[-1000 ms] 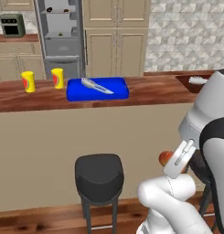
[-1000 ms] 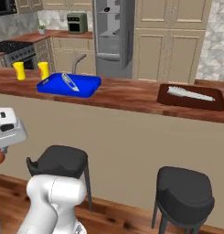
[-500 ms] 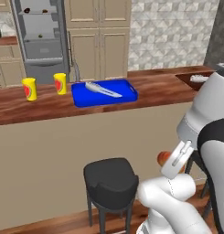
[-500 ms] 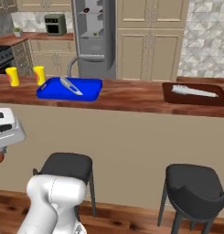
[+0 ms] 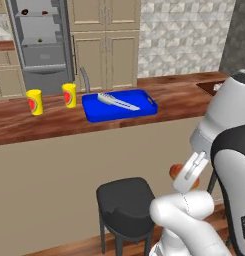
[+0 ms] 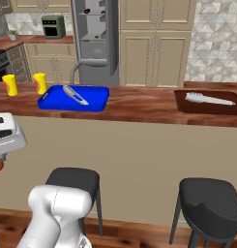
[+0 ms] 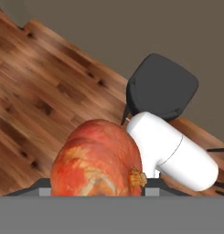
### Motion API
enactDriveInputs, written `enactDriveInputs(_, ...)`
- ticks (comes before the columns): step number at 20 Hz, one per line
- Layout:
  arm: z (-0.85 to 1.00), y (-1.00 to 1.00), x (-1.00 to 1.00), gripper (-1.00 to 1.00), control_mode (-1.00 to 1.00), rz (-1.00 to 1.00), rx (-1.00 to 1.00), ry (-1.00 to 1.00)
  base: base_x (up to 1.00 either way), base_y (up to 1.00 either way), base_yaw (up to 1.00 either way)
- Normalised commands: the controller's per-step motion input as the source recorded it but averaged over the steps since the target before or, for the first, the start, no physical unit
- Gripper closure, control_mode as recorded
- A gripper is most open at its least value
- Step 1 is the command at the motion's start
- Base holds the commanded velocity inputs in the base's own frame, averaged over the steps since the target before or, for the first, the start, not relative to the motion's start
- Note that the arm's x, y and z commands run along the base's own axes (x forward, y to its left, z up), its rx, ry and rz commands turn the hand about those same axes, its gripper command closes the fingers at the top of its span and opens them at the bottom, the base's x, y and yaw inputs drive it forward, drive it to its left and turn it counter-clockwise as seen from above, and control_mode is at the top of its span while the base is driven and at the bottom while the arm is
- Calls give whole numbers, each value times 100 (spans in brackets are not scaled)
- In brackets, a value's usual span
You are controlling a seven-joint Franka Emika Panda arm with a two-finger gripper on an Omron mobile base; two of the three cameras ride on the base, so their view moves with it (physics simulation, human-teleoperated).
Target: Gather the squash and lemon wedge from the fridge and place them on a tray on the dining counter. Then gather the steak and chicken drumstick from the fridge and place them on the other tray.
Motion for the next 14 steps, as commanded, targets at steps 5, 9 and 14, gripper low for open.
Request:
enactDriveInputs(5, 32, 12, 57, 100, -100, -1, 0, 0, 24, 7, 0)
enactDriveInputs(9, 54, 33, 100, 100, -100, -4, 0, 0, 0, 0, 0)
enactDriveInputs(14, 26, 16, 100, 100, -100, -6, 0, 2, 0, 0, 0)
